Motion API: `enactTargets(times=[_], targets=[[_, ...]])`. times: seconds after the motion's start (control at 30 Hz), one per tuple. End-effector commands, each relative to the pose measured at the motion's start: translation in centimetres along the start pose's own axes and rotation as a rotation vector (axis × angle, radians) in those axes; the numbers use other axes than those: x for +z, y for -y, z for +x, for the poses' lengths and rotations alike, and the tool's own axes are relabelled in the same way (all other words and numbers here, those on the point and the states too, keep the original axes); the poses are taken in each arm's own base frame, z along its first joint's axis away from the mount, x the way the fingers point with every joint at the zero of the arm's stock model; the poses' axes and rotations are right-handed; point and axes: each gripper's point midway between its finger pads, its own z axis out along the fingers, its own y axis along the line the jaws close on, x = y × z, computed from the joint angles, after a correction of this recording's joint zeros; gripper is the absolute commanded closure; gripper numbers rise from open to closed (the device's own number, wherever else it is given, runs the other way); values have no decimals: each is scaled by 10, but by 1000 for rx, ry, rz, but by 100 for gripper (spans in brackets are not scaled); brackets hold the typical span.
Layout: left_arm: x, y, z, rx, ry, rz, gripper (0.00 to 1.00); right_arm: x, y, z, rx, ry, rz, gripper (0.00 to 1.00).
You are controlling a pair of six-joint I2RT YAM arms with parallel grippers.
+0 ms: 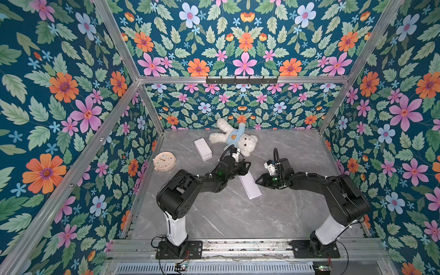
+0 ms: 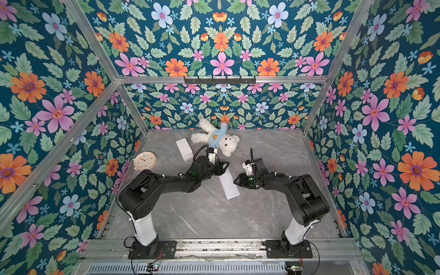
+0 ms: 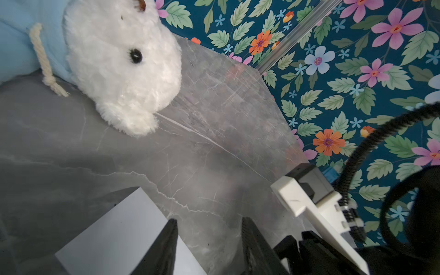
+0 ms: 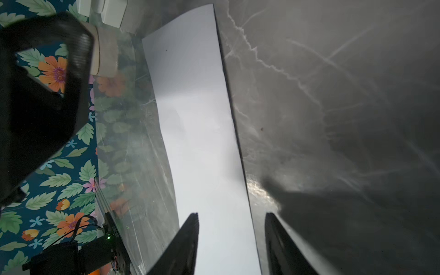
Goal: Fold the rectangular paper in half along the long edge
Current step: Place the paper at the center of the board, then fold the paper at the center of the board.
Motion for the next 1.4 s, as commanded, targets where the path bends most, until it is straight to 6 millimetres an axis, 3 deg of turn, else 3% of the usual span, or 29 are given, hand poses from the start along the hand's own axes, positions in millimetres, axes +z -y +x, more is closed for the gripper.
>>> enactTargets(times=[0.0,0.13,0.37,0.6,0.77,1.03,1.37], targets=[[10,5,-1,-22,0,36,65,-7,-8,-5,-41,28,-8,64],[24,-7,11,-27,-30,14,80,-3,-26,-10,-54,16,-73,80],[37,-36,37,-20,-83,-70,100,19,-28,-20,-53,4,-73,87],[35,-51,55,-32,-115,-101,100,40,-31,-35,-14,-24,-109,89],[35,-54,58,-37,-118,-105,100,53,-21,-36,49,-63,-110,91],[32,-63,58,-55,-108,-119,100,56,5,-12,172,-113,-151,92],[29,-69,55,-57,-93,-139,100,32,18,38,217,-175,-145,92]])
